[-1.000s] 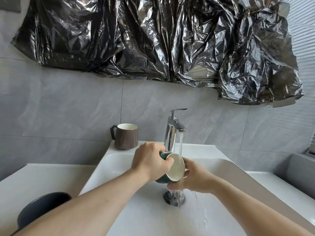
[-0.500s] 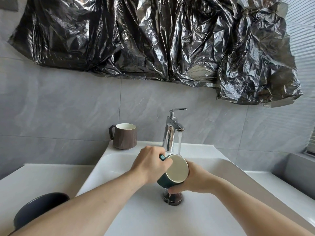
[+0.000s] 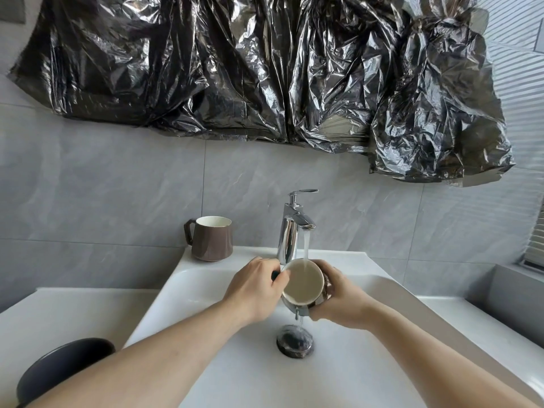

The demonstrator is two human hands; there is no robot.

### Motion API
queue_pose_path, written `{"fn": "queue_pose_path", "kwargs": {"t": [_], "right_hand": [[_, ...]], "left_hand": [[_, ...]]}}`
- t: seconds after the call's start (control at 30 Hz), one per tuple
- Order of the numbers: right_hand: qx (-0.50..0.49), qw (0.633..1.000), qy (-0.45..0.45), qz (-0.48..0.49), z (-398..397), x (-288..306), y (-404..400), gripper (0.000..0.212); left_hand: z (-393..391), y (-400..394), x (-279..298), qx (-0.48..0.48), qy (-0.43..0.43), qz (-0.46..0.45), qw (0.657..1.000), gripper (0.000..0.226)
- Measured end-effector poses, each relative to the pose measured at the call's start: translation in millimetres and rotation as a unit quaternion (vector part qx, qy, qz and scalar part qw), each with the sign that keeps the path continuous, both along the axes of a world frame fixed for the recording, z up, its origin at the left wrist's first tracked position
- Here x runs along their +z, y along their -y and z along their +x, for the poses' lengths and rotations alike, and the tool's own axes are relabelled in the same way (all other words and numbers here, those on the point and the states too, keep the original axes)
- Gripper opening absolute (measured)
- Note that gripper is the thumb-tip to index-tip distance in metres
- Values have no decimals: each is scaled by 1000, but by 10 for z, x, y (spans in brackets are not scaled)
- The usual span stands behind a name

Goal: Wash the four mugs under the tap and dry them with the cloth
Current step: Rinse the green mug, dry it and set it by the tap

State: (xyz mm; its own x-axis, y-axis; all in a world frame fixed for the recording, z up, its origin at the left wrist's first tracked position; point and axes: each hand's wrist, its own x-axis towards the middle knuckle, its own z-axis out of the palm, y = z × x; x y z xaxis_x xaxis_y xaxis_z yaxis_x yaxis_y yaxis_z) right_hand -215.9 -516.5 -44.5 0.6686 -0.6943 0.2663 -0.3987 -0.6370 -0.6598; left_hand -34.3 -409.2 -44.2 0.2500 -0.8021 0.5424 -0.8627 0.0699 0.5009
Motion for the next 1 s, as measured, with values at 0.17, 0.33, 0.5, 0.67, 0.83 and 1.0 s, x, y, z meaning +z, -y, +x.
{"fn": "queue_pose_path", "kwargs": {"t": [0.17,0.33,0.5,0.67,0.83,1.0], "right_hand": [[9,1000,18,-4,30,-9,-31,93],[0,999,22,-28,22,38,-107,91],[-12,997,25,-68,0,97,-140,85],[-18,995,16,-96,-7,130,-159,84],[-24,995,15,-93,-3,138,-191,80],[-20,998,28,-57,-16,175,-262,71]], "left_hand": [[-10,0,-11,13,20,7,1000,46],[-43,-19,1,18,11,18,1000,47],[-44,-18,35,23,-13,39,999,48],[-39,16,30,10,-33,90,995,24],[26,49,22,21,-58,84,995,40],[101,101,-12,40,-91,92,991,53]]}}
